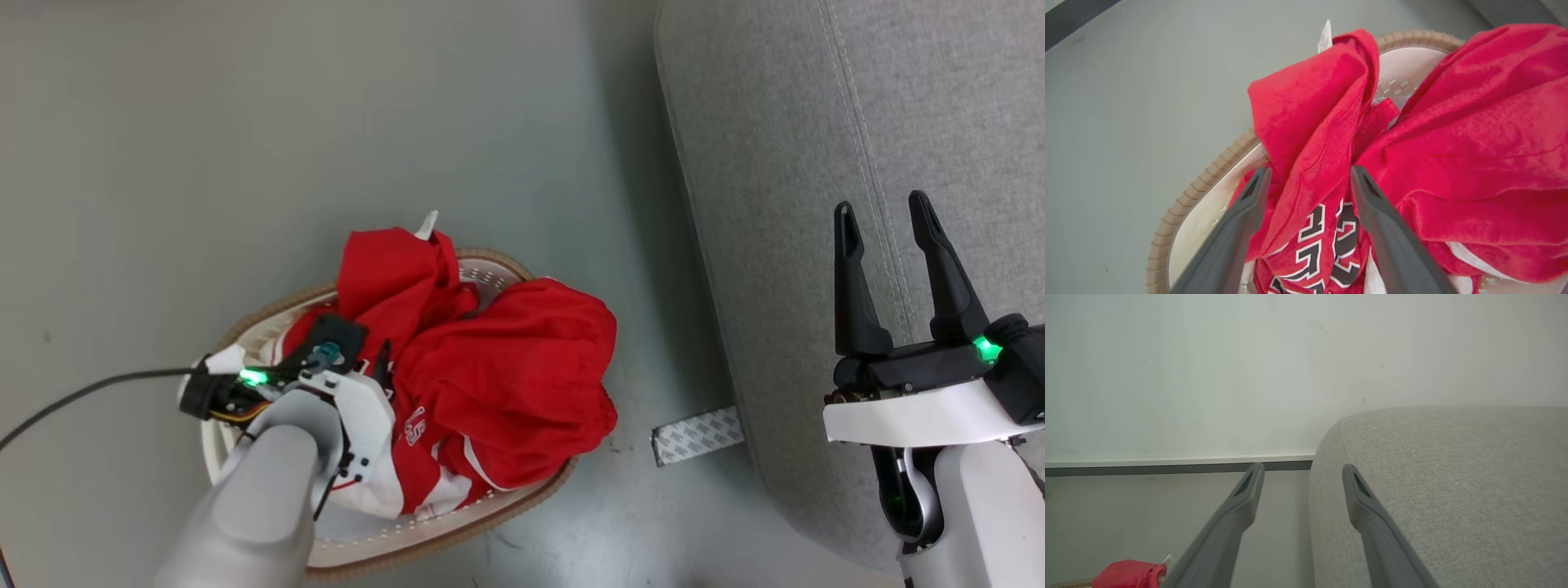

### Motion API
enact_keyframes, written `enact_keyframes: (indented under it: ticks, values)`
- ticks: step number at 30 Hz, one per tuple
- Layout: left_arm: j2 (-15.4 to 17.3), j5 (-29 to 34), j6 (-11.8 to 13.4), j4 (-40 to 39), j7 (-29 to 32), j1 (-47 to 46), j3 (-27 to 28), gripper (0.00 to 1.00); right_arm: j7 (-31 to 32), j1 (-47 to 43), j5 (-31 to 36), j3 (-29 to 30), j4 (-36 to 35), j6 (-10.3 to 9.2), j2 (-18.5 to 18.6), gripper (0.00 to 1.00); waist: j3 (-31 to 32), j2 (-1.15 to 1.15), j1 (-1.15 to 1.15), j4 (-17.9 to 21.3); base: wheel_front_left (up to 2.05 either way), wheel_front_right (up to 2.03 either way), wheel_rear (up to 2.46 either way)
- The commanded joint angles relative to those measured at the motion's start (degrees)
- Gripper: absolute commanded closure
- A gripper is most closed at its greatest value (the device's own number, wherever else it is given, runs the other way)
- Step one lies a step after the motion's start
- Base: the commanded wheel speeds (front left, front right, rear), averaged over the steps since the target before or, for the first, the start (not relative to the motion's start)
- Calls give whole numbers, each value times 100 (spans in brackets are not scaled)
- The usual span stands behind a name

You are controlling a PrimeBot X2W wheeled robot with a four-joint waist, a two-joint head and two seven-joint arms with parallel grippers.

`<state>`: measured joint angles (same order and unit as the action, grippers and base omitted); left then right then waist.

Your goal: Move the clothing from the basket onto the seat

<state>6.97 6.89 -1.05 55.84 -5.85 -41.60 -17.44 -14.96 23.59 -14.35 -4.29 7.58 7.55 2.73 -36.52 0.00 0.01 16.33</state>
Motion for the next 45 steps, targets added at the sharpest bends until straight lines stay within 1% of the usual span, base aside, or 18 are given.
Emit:
enact_keyframes:
  ticks: [1,8,14,19,20,21,22,23,27,31,38,45]
  values:
    - [77,16,21,93,15,-95,0,0,-10,115,-67,-3,-20,-12,4,0,-142,0,-1,107,0,0,0]
    - [275,3,108,497,-47,-371,-26,0,-10,224,-192,-48,-71,-12,4,0,-404,0,-1,245,0,0,0]
    - [364,7,210,752,-156,-554,-72,0,-10,234,-240,-116,-96,-12,4,0,-539,0,-1,326,0,0,0]
    - [391,15,195,972,-197,-695,-151,0,-10,251,-260,-161,-86,-12,4,0,-612,0,-1,379,0,0,0]
    - [386,9,187,1015,-192,-715,-166,11,-10,250,-255,-165,-82,-12,4,0,-618,0,-1,386,0,0,0]
    - [377,2,179,1060,-187,-743,-182,51,-10,249,-246,-168,-81,-12,4,0,-622,0,-1,391,0,0,0]
    - [369,-6,170,1106,-190,-775,-197,70,-10,251,-234,-166,-77,-12,4,0,-623,0,-1,392,0,0,0]
    - [359,-14,165,1151,-204,-800,-212,100,-10,251,-218,-162,-69,-12,4,0,-620,0,-1,392,0,0,0]
    - [273,-129,114,1302,-320,-838,-201,100,-10,216,-149,-127,1,-12,4,0,-505,0,-1,343,0,0,0]
    - [109,-345,-5,1361,-560,-717,-98,100,-10,98,-80,-59,71,-12,5,0,-204,0,-1,205,0,0,0]
    - [-201,-838,-237,1196,-876,-276,118,100,-10,-231,127,168,219,-12,7,0,689,0,-1,-197,0,0,0]
    - [-371,-1348,-379,510,-931,334,256,100,-10,-796,356,427,403,-12,12,0,1722,0,-1,-663,0,0,0]
